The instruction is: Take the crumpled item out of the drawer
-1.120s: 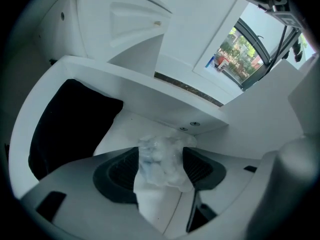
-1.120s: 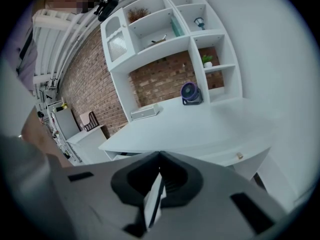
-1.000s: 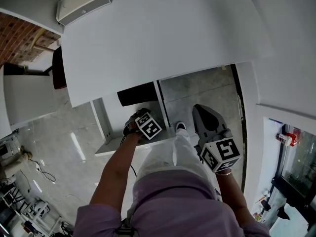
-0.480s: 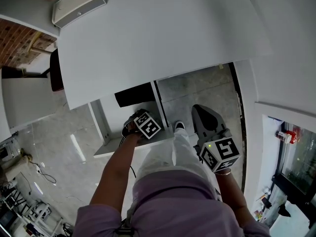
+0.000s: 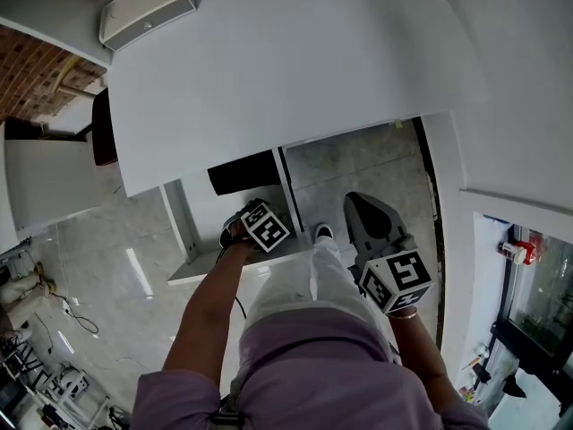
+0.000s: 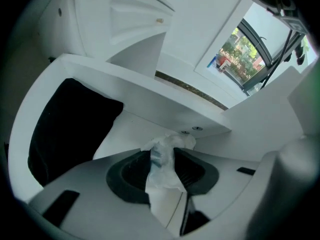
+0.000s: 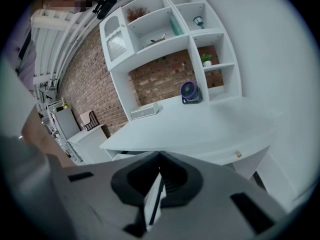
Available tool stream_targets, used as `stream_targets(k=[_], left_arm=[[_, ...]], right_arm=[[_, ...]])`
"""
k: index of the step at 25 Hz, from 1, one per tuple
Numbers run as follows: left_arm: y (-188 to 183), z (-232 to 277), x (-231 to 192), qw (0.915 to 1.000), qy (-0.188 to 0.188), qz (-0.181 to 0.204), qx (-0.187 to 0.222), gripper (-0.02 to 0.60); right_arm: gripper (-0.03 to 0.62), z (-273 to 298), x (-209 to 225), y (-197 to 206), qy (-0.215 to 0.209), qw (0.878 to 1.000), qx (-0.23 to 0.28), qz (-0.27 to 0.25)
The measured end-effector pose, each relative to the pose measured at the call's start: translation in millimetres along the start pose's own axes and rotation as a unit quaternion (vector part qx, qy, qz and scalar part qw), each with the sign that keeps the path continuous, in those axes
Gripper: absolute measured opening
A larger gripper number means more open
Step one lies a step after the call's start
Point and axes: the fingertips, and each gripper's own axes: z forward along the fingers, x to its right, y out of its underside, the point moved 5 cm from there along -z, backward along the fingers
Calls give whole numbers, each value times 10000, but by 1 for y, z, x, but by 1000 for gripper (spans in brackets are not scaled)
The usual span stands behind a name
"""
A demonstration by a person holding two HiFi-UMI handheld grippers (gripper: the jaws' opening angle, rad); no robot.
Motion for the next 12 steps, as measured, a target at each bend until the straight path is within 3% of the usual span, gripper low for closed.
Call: stream_targets(k=[12], left_arm=[[-13, -53, -14, 9930, -684, -476, 839, 140]], right_arm=[[3, -3, -15, -6, -336, 9992, 102, -187]])
